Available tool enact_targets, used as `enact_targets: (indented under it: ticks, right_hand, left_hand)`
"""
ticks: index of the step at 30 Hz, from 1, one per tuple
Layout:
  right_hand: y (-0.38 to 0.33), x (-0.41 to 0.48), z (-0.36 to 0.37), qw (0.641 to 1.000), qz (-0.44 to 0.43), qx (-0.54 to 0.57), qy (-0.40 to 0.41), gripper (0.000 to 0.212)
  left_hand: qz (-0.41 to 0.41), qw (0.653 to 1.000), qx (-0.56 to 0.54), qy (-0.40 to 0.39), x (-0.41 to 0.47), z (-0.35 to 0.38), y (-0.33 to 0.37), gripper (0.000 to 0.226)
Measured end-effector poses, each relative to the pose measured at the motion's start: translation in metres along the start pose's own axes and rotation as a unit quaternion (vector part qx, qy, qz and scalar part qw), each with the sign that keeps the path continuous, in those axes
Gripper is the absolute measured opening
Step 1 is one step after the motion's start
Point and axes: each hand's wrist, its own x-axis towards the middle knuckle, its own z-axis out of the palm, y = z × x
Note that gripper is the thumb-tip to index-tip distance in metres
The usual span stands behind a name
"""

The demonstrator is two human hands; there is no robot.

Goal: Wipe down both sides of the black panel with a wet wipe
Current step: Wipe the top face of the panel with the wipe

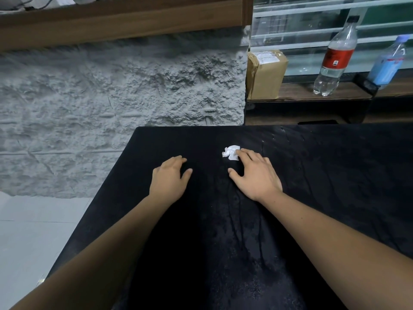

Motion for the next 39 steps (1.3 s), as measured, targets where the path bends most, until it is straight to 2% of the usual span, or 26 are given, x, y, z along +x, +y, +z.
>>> enact_targets:
  ticks: [15, 22, 27, 33, 36, 39]
  right_hand:
    - [0.0, -0.001, -0.003, 0.999, -0.012, 0.036, -0.003, 0.075]
    - [-0.005, -0.006, -0.007, 0.99, -0.117, -0.058, 0.049, 0.068]
    - [-0.006, 0.006, -0.012, 0.99, -0.134, -0.041, -0.015, 0.067]
    - [-0.012, 0.025, -0.012, 0.991, -0.099, 0.033, -0.081, 0.058]
    - [-0.015, 0.025, -0.011, 0.991, -0.093, 0.056, -0.072, 0.042]
    - [-0.021, 0.022, -0.013, 0.993, -0.086, 0.057, -0.062, 0.04]
  left_hand:
    - [-0.022, 0.999, 0.024, 0.017, -0.024, 0.01, -0.006, 0.058]
    - [-0.025, 0.999, 0.033, 0.018, -0.025, 0.009, -0.007, 0.059]
    - [-0.024, 0.999, 0.033, 0.021, -0.024, 0.011, -0.006, 0.059]
    - [-0.025, 0.999, 0.035, 0.023, -0.023, 0.012, -0.007, 0.059]
    - [-0.025, 0.999, 0.033, 0.028, -0.023, 0.014, -0.007, 0.059]
    - [-0.025, 0.999, 0.035, 0.031, -0.022, 0.014, -0.008, 0.059]
